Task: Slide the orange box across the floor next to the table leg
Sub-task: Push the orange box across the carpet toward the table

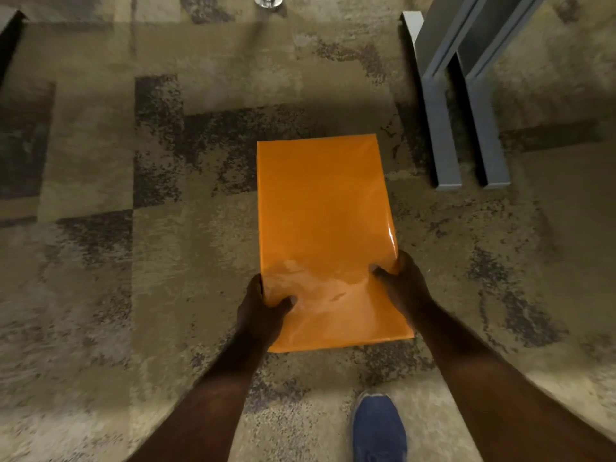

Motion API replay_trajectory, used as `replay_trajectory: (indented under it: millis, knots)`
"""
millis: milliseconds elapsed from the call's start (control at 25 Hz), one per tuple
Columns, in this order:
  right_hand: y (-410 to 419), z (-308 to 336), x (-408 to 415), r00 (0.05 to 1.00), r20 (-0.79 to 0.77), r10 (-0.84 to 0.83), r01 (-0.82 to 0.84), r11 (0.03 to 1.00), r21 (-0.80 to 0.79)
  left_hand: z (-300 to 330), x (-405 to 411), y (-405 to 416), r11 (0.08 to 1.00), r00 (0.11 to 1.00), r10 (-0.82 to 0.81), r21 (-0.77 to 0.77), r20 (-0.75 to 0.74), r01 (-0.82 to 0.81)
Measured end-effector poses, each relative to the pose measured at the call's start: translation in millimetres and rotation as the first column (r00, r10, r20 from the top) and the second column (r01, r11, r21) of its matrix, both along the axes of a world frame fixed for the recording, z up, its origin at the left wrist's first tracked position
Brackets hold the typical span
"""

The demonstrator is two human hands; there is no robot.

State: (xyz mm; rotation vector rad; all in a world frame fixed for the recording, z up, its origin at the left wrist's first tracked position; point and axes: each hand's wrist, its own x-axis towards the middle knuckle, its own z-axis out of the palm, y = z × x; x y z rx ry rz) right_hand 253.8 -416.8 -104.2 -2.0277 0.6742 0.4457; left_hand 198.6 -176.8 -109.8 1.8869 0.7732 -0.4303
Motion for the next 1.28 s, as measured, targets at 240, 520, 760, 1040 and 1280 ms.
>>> replay_trajectory:
  millis: [240, 520, 760, 1040, 1280]
  knots:
    - [-3.7, -10.0, -3.7, 0.998, 0.052, 0.020, -0.020, 1.000, 0.005, -12.5, -5.3, -2.4, 1.000, 0.999, -0.013, -0.008, 0.047, 0.014]
    - [-14.2, 0.7, -13.0, 0.891, 0.101, 0.443, -0.376, 0.843, -0.386, -6.0, -7.7, 0.2, 0.962, 0.984, -0.174, 0.216, 0.027, 0.164]
    - [-25.3, 1.4, -19.1, 0.599, 0.074, 0.798, -0.510, 0.450, -0.733, -2.2, 4.6, 3.0, 0.589, 0.742, -0.667, 0.658, 0.069, 0.468]
    - [-27.1, -14.5, -18.8, 0.796, 0.042, 0.604, -0.502, 0.696, -0.513, -11.6, 25.0, -0.9, 0.843, 0.933, -0.361, 0.431, 0.009, 0.322]
    - [-22.9, -29.1, -22.4, 0.919, 0.195, 0.343, -0.303, 0.930, -0.208, -30.2, 17.5, 0.5, 0.974, 0.999, -0.040, 0.222, 0.010, 0.037]
